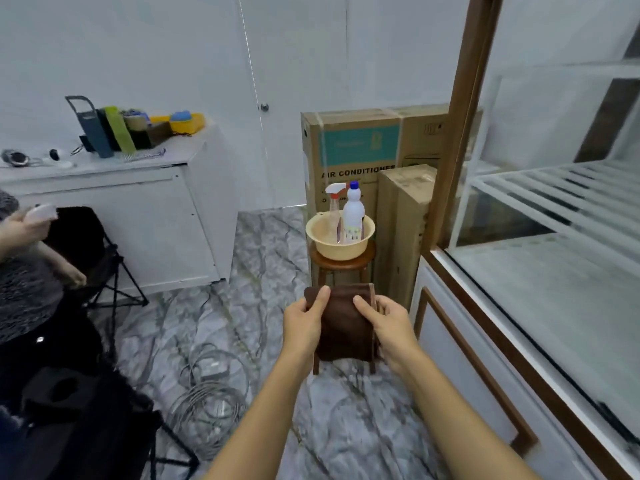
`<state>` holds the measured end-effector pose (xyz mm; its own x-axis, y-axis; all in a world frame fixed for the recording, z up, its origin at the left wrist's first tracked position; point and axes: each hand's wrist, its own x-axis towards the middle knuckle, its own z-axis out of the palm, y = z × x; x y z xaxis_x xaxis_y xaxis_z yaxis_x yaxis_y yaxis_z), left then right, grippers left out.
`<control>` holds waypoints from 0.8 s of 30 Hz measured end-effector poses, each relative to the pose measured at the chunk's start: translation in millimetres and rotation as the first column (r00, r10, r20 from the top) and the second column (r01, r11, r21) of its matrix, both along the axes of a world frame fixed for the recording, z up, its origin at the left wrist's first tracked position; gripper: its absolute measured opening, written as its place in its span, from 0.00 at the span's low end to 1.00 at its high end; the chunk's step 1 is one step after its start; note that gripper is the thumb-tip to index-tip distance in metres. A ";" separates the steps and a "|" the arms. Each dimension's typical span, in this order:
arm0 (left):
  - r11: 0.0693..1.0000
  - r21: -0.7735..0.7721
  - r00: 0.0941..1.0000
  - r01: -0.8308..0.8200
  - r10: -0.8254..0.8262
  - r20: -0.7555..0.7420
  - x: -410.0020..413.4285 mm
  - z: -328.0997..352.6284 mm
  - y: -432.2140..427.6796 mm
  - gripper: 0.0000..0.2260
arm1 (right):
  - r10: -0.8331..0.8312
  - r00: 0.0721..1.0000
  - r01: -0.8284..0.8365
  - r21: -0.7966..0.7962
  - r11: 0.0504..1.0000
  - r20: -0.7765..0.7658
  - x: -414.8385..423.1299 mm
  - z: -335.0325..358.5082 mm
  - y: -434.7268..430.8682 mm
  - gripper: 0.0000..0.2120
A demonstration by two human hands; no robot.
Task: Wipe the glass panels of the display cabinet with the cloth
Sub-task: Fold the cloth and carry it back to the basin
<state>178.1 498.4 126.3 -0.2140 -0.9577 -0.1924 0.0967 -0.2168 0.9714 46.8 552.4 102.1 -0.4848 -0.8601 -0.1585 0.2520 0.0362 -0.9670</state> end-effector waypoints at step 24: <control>0.986 0.139 0.954 0.094 -0.129 0.270 -215.8 -146.5 -472.8 0.05 | -0.046 0.973 0.137 0.412 0.901 -0.225 -232.2 -125.7 -449.4 0.14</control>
<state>-37.7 25.6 -20.2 -0.2400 -0.8958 -0.3740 -0.2039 -0.3302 0.9216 -185.3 103.0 -23.6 -0.6192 -0.6844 -0.3851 0.0724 0.4386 -0.8958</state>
